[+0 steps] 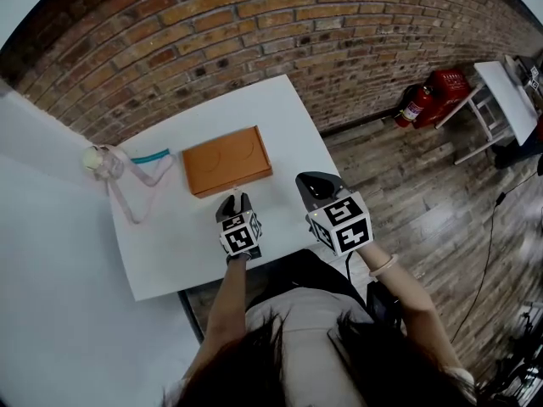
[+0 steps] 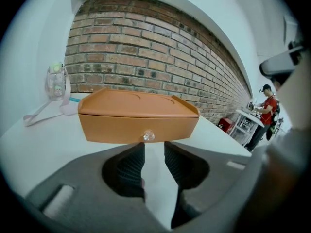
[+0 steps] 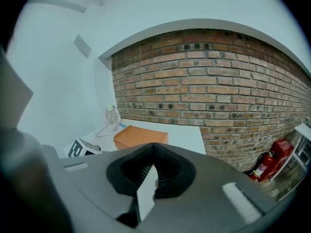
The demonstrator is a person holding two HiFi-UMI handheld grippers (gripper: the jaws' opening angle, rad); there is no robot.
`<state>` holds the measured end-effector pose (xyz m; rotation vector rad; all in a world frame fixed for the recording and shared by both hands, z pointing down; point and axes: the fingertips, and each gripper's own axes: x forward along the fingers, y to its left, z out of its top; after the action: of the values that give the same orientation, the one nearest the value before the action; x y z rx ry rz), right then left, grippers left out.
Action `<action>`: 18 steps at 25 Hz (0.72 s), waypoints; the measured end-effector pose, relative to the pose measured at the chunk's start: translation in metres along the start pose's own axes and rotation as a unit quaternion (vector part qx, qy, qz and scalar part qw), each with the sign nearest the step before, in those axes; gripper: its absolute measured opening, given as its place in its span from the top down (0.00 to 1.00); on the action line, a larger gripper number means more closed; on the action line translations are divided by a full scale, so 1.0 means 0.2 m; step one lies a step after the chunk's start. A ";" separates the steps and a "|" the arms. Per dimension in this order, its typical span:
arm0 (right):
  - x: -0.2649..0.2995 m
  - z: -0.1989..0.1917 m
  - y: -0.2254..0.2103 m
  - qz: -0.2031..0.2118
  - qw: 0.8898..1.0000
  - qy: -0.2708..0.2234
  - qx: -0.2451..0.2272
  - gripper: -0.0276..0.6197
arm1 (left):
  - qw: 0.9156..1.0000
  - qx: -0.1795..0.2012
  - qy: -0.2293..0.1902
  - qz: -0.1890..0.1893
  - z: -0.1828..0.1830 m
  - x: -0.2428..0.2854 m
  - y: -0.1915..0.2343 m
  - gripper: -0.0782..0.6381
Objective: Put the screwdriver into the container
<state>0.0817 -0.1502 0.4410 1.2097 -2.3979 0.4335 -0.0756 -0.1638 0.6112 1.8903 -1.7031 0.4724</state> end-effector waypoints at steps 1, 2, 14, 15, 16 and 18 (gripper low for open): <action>-0.01 0.00 0.01 -0.001 1.000 -0.003 -0.001 0.95 | 1.000 0.001 -0.004 0.000 0.00 -0.02 0.00 0.72; -0.02 0.00 0.02 -0.002 1.000 -0.005 -0.002 0.95 | 1.000 0.002 -0.008 0.001 0.00 -0.05 0.00 0.72; -0.16 0.01 0.22 -0.004 0.999 -0.043 -0.006 0.95 | 0.997 0.018 -0.071 0.009 0.09 -0.42 0.07 0.74; -0.17 0.01 0.24 -0.006 0.999 -0.047 -0.006 0.95 | 0.997 0.020 -0.079 0.009 0.10 -0.45 0.07 0.75; -0.19 0.00 0.27 -0.007 0.999 -0.051 -0.005 0.95 | 0.996 0.024 -0.086 0.008 0.10 -0.49 0.08 0.75; -0.21 0.00 0.31 -0.010 0.998 -0.059 -0.005 0.95 | 0.994 0.033 -0.100 0.007 0.12 -0.56 0.09 0.76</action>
<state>0.0540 -0.0856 0.4154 1.2862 -2.4813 0.3527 -0.1108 -0.0902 0.5286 2.0324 -1.8486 0.3590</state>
